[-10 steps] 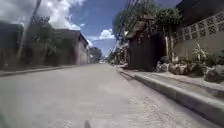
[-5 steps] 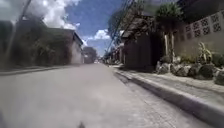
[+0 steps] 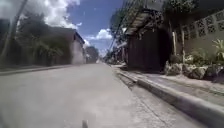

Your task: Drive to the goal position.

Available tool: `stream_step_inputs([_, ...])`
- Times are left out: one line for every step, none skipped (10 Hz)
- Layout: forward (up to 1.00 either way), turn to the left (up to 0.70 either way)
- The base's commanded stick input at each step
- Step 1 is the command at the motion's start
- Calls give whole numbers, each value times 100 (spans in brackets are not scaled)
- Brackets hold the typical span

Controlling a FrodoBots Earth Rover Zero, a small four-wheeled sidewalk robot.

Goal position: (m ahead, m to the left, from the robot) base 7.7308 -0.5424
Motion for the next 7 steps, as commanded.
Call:
stream_step_inputs([100,0])
stream_step_inputs([100,0])
stream_step_inputs([100,0])
stream_step_inputs([100,0])
stream_step_inputs([100,0])
stream_step_inputs([100,0])
stream_step_inputs([100,0])
